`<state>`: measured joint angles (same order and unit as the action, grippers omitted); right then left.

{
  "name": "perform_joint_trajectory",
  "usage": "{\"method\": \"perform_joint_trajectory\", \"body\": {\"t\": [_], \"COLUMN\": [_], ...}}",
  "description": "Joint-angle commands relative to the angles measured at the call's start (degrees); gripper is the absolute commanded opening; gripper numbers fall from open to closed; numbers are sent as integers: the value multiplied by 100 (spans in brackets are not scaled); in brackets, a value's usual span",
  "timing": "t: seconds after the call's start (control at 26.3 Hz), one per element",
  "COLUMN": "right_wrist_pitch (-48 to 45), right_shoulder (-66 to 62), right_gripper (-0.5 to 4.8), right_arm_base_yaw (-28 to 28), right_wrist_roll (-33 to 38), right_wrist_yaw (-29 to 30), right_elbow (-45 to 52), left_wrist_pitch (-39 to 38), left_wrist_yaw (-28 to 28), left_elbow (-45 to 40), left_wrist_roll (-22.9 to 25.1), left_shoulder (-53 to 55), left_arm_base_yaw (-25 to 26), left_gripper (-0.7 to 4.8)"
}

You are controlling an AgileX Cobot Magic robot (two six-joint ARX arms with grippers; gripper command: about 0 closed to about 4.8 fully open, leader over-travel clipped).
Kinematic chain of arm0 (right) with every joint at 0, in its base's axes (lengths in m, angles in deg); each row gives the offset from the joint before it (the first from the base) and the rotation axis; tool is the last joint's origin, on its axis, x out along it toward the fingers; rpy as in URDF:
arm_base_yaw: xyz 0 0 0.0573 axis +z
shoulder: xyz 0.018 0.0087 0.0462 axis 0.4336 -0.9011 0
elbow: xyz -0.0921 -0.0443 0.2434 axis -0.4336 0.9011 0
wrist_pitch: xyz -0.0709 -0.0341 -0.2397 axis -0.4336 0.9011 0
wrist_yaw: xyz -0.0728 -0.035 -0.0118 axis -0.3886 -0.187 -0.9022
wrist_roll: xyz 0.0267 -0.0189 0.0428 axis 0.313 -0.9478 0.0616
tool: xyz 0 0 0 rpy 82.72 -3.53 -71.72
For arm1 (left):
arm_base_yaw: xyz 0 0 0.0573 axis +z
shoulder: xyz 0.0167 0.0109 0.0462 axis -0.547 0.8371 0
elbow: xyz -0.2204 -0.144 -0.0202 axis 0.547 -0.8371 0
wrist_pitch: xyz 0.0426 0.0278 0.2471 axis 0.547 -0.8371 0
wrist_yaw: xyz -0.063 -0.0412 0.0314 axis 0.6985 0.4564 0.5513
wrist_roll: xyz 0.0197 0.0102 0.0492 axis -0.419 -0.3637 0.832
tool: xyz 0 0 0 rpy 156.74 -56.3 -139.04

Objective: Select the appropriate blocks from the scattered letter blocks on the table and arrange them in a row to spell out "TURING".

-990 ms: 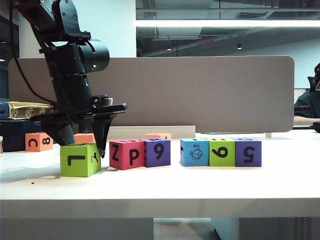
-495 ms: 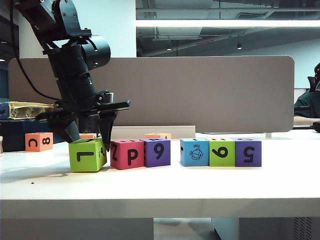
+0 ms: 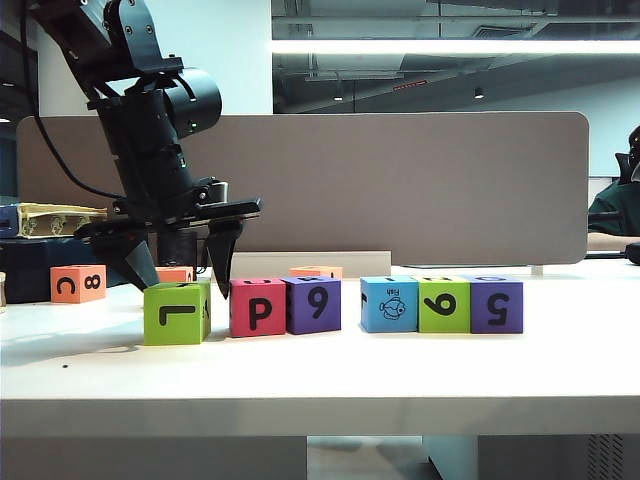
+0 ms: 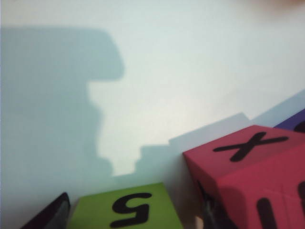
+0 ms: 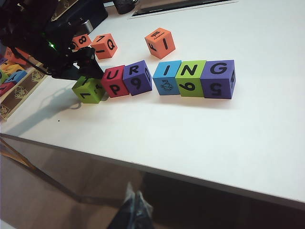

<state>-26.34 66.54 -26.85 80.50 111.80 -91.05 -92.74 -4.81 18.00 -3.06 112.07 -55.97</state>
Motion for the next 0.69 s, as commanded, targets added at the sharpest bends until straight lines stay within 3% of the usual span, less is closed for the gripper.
{"method": "perform_joint_trajectory", "body": {"t": [0.04, 0.23, 0.5, 0.57, 0.61, 0.69], "right_wrist_pitch": [-87, -87, -90, -87, -87, -87], "right_shoulder": [61, 61, 61, 61, 61, 61], "right_gripper": [-1, -1, -1, -1, -1, -1], "right_arm_base_yaw": [-2, -2, -2, -2, -2, 0], "right_wrist_roll": [2, 2, 2, 2, 0, 2], "right_wrist_yaw": [9, 9, 9, 9, 7, 9], "right_elbow": [-22, -22, -22, -22, -22, -22], "left_wrist_pitch": [55, 61, -531, -813, -999, -1104], "left_wrist_yaw": [-20, -127, -1189, -1447, -1495, -1493], "left_elbow": [9, 9, 7, 7, -2, -20], "left_wrist_roll": [81, 297, 850, 1060, 1104, 1102], "left_shoulder": [-76, -352, -848, -931, -920, -898], "left_arm_base_yaw": [2, 4, 7, 7, 9, 11], "left_gripper": [350, 350, 347, 311, 245, 205]}}
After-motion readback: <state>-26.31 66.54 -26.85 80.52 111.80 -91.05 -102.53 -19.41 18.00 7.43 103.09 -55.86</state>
